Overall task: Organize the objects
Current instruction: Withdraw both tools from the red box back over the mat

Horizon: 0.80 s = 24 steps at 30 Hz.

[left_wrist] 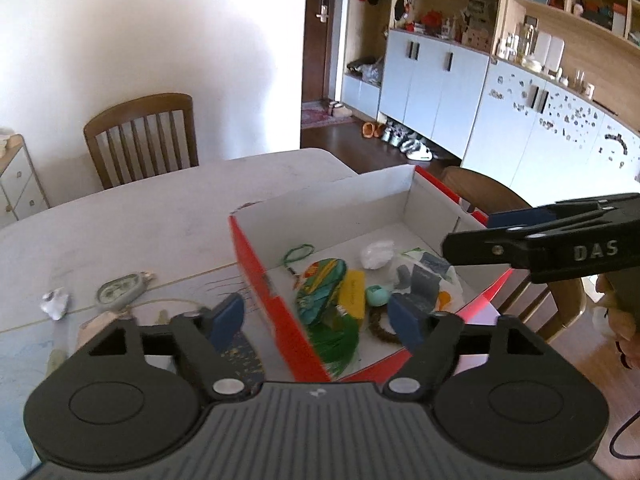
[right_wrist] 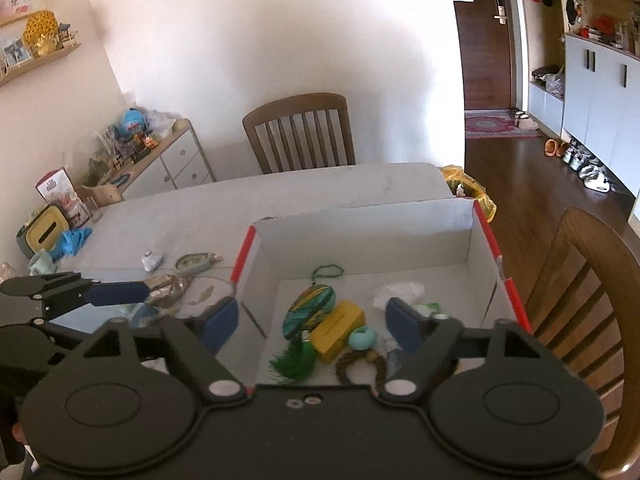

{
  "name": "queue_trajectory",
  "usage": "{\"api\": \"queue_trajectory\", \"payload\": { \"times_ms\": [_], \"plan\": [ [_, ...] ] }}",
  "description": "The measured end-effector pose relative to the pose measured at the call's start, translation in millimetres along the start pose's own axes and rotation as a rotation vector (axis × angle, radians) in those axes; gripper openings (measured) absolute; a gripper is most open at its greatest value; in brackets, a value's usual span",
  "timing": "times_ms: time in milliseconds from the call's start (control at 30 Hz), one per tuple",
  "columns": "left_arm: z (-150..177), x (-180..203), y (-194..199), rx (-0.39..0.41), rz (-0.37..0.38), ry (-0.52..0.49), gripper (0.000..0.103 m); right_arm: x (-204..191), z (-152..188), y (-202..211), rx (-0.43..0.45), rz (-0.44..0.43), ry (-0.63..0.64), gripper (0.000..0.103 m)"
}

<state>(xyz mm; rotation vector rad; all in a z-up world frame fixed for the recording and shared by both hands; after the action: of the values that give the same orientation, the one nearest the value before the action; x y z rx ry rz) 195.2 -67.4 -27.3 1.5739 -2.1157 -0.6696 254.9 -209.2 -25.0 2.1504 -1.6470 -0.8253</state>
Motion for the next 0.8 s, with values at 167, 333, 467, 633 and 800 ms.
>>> {"api": "queue_trajectory", "payload": {
  "times_ms": [167, 333, 467, 633, 800],
  "plan": [
    [8, -24, 17, 0.009, -0.025, 0.024, 0.087, -17, 7, 6, 0.029, 0.003, -0.012, 0.095],
    [17, -47, 31, 0.022, -0.043, 0.025, 0.087, -40, 17, 8, 0.047, -0.001, 0.003, 0.101],
    [25, -67, 43, 0.031, -0.057, 0.028, 0.087, -60, 23, 8, 0.060, -0.020, 0.003, 0.102],
    [34, -93, 56, 0.046, -0.076, 0.037, 0.087, -88, 28, 1, 0.059, -0.019, 0.027, 0.102],
    [41, -127, 58, 0.038, -0.107, 0.067, 0.099, -112, 34, -13, 0.040, -0.019, 0.036, 0.102]
  ]
}}
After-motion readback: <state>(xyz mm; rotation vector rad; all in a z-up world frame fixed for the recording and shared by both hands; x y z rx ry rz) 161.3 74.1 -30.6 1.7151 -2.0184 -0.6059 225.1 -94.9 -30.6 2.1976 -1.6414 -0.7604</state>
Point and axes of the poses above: each gripper's, at about its wrist camera, not at the fingertips, and y roughly against the way its jaws point, x to its right, z to its underside, the point moved 1 cm from there along -y, roughly the way its jaws point, and after that the axes turned 5 degrees about x, right-handed, at the moved point
